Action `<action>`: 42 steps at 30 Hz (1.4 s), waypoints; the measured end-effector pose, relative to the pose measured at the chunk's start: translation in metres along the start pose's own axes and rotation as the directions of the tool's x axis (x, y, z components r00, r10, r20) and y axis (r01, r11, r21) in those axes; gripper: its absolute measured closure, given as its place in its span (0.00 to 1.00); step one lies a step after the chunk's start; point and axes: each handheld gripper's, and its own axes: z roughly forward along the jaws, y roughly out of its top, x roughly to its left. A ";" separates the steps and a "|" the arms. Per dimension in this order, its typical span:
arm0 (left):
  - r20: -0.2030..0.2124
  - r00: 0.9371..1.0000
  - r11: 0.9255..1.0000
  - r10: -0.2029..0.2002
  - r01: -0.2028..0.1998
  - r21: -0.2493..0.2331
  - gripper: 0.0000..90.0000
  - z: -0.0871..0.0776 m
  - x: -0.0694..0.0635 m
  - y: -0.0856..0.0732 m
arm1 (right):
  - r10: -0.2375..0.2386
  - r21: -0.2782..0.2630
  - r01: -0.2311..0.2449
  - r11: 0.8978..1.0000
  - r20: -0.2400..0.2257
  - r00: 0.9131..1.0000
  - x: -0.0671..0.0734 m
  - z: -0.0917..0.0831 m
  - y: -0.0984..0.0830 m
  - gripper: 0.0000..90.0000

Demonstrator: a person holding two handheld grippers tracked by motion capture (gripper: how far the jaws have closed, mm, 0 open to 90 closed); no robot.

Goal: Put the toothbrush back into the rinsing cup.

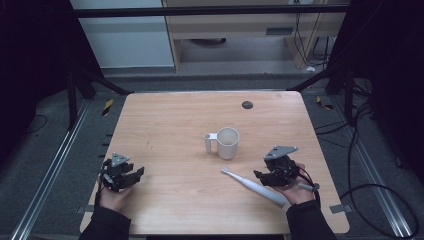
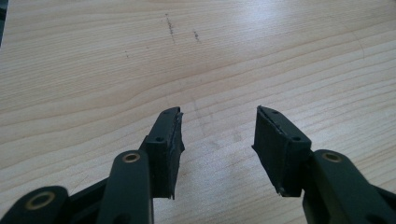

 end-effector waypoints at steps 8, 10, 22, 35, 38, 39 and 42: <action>-0.004 1.000 1.000 0.003 -0.003 -0.002 0.55 0.000 0.000 0.000 | -0.023 0.074 0.026 0.997 -0.043 0.999 0.006 0.011 0.010 0.51; -0.005 1.000 1.000 0.002 -0.002 -0.002 0.55 -0.001 0.000 0.000 | -0.026 0.087 0.030 0.996 -0.049 0.998 0.008 0.013 0.010 0.52; -0.006 1.000 1.000 0.004 -0.004 -0.001 0.55 0.000 0.000 0.000 | -0.040 0.159 0.052 0.986 -0.081 0.996 0.014 0.027 0.013 0.54; -0.005 1.000 1.000 0.009 -0.009 0.003 0.55 0.000 0.000 0.000 | -0.046 0.246 0.070 0.967 -0.103 0.994 0.019 0.042 0.010 0.55; -0.005 1.000 1.000 0.010 -0.010 0.004 0.55 0.000 0.000 0.000 | -0.053 0.266 0.079 0.961 -0.104 0.993 0.020 0.045 0.008 0.56; -0.005 1.000 1.000 0.010 -0.010 0.004 0.55 0.000 0.000 0.000 | -0.057 0.274 0.083 0.958 -0.102 0.993 0.020 0.046 0.008 0.56; -0.005 1.000 1.000 0.010 -0.010 0.004 0.55 0.000 0.000 0.000 | -0.056 0.285 0.087 0.955 -0.114 0.992 0.019 0.048 0.006 0.57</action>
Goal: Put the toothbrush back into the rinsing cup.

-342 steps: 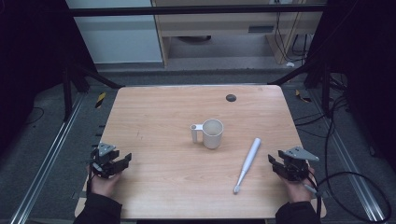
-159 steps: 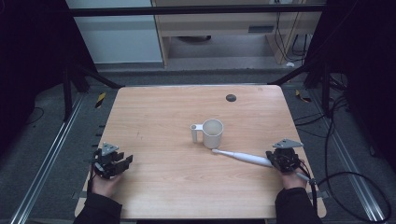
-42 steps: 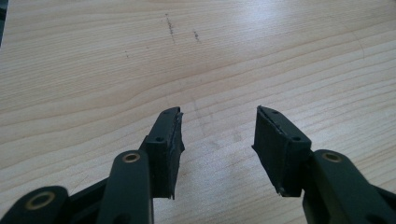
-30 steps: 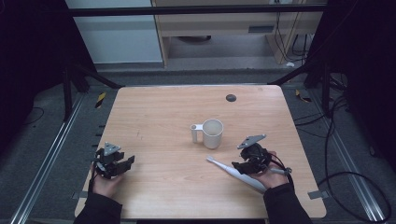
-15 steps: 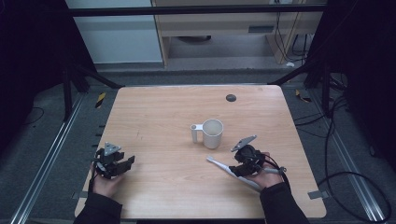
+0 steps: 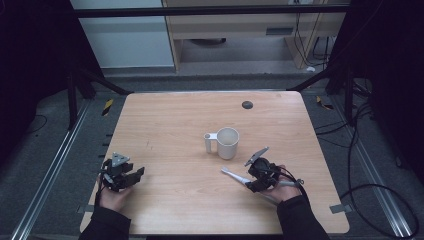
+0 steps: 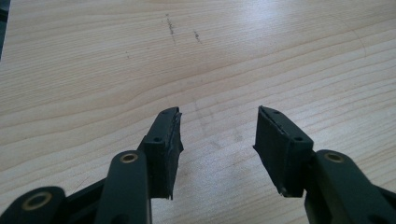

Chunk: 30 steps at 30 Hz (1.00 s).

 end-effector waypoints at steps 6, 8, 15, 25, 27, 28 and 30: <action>0.000 1.000 1.000 0.000 0.000 0.000 0.55 0.000 0.000 0.000 | -0.001 0.028 0.001 1.000 -0.011 1.000 0.000 0.006 -0.001 0.60; 0.000 1.000 1.000 0.000 0.000 0.001 0.55 0.000 0.000 0.000 | 0.004 0.035 -0.003 0.999 -0.012 1.000 0.000 0.008 -0.002 0.60; -0.001 1.000 1.000 0.000 0.000 0.002 0.55 0.000 0.000 0.000 | 0.007 0.055 -0.006 0.998 -0.017 1.000 -0.002 0.014 -0.003 0.63; -0.002 1.000 1.000 0.001 -0.001 0.002 0.55 0.000 0.000 0.000 | 0.012 0.082 -0.011 0.997 -0.020 1.000 -0.001 0.019 -0.003 0.70; -0.002 1.000 1.000 0.001 -0.001 0.002 0.55 0.000 0.000 0.000 | 0.012 0.086 -0.010 0.996 -0.019 1.000 -0.001 0.019 -0.002 0.70; -0.002 1.000 1.000 0.002 -0.002 0.003 0.55 0.000 0.000 0.000 | 0.009 0.087 -0.008 0.996 -0.018 1.000 -0.001 0.019 -0.002 0.70; -0.002 1.000 1.000 0.002 -0.002 0.002 0.55 0.000 0.000 0.000 | 0.007 0.095 -0.005 0.995 -0.015 1.000 0.000 0.019 -0.001 0.70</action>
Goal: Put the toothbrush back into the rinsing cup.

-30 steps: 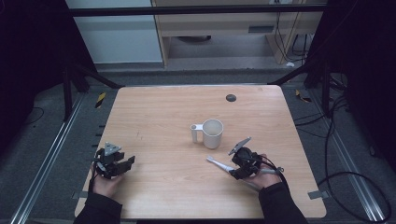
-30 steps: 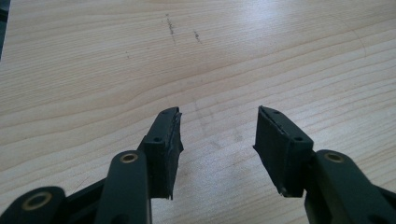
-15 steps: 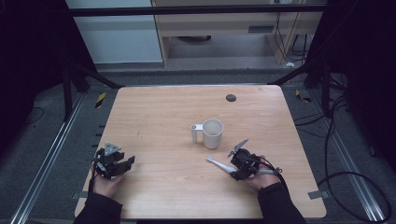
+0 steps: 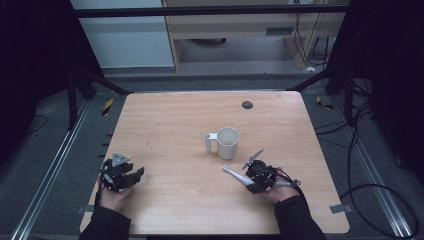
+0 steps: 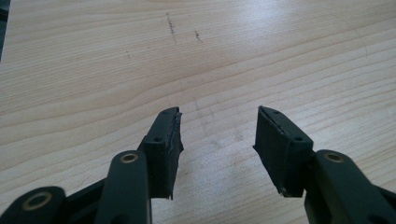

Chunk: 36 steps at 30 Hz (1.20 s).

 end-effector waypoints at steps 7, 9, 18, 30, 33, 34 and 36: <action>-0.001 1.000 1.000 0.000 0.000 0.001 0.55 0.000 0.000 0.000 | 0.017 0.016 -0.017 1.000 -0.002 1.000 0.000 0.000 0.002 0.74; -0.001 1.000 1.000 0.000 0.000 0.000 0.55 0.000 0.000 0.000 | 0.022 0.014 -0.022 1.000 -0.001 1.000 0.000 0.000 0.002 0.74; -0.001 1.000 1.000 0.001 -0.001 0.002 0.55 0.000 0.000 0.000 | 0.028 -0.013 -0.028 1.000 -0.025 0.999 0.001 -0.008 0.000 0.74; -0.002 1.000 1.000 0.000 0.000 0.001 0.55 0.000 -0.001 0.000 | 0.061 -0.109 -0.060 0.992 0.004 0.998 -0.004 -0.030 -0.007 0.75; -0.002 1.000 1.000 0.000 0.000 0.001 0.55 0.000 -0.001 0.000 | 0.062 -0.138 -0.060 0.989 0.017 0.998 -0.006 -0.036 -0.009 0.75; -0.002 1.000 1.000 0.000 0.000 0.001 0.55 0.000 -0.001 0.000 | 0.066 -0.149 -0.063 0.987 0.016 0.998 -0.006 -0.038 -0.010 0.75; -0.002 1.000 1.000 0.000 0.000 0.001 0.55 0.000 -0.001 0.000 | 0.073 -0.178 -0.068 0.982 0.022 0.997 -0.008 -0.043 -0.011 0.74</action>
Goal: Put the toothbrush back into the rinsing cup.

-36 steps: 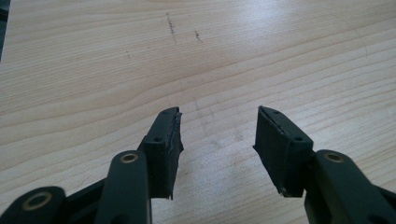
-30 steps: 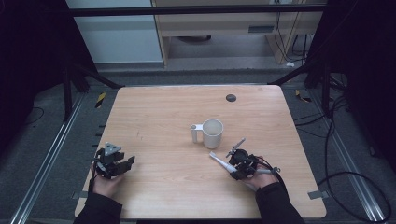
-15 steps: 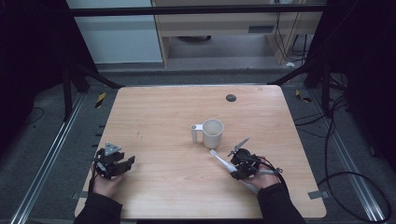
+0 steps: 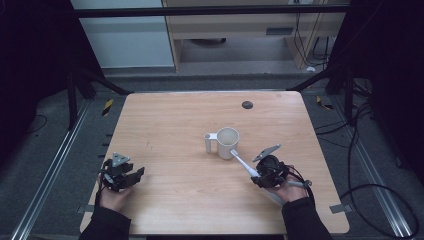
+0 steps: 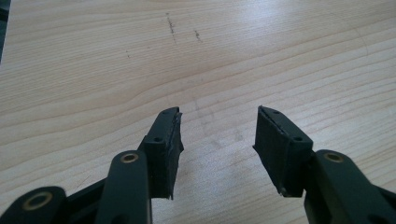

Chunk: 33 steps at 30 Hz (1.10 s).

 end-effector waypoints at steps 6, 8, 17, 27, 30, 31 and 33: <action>-0.001 1.000 1.000 0.000 0.000 0.000 0.55 0.000 0.000 0.000 | 0.023 -0.112 -0.022 0.993 0.004 1.000 -0.004 -0.017 -0.001 0.74; -0.001 1.000 1.000 0.000 0.000 0.000 0.55 0.000 0.000 0.000 | 0.039 -0.152 -0.039 0.988 -0.001 0.999 -0.005 -0.023 -0.001 0.74; -0.002 1.000 1.000 0.000 0.000 -0.001 0.55 0.000 0.000 0.000 | 0.089 -0.331 -0.071 0.941 0.039 0.995 -0.008 -0.038 0.001 0.74; -0.005 1.000 1.000 -0.004 0.004 -0.010 0.55 -0.001 0.000 0.000 | 0.180 -0.524 -0.129 0.842 0.047 0.983 -0.013 -0.048 0.017 0.74; -0.005 1.000 1.000 -0.005 0.005 -0.012 0.55 -0.001 0.001 0.000 | 0.197 -0.554 -0.147 0.820 0.032 0.980 -0.016 -0.049 0.024 0.74; -0.005 1.000 1.000 -0.005 0.005 -0.011 0.55 -0.001 0.001 0.000 | 0.200 -0.559 -0.147 0.816 0.035 0.979 -0.016 -0.049 0.026 0.74; -0.005 1.000 1.000 -0.004 0.004 -0.012 0.55 -0.001 0.001 0.000 | 0.201 -0.573 -0.139 0.808 0.045 0.979 -0.016 -0.048 0.030 0.74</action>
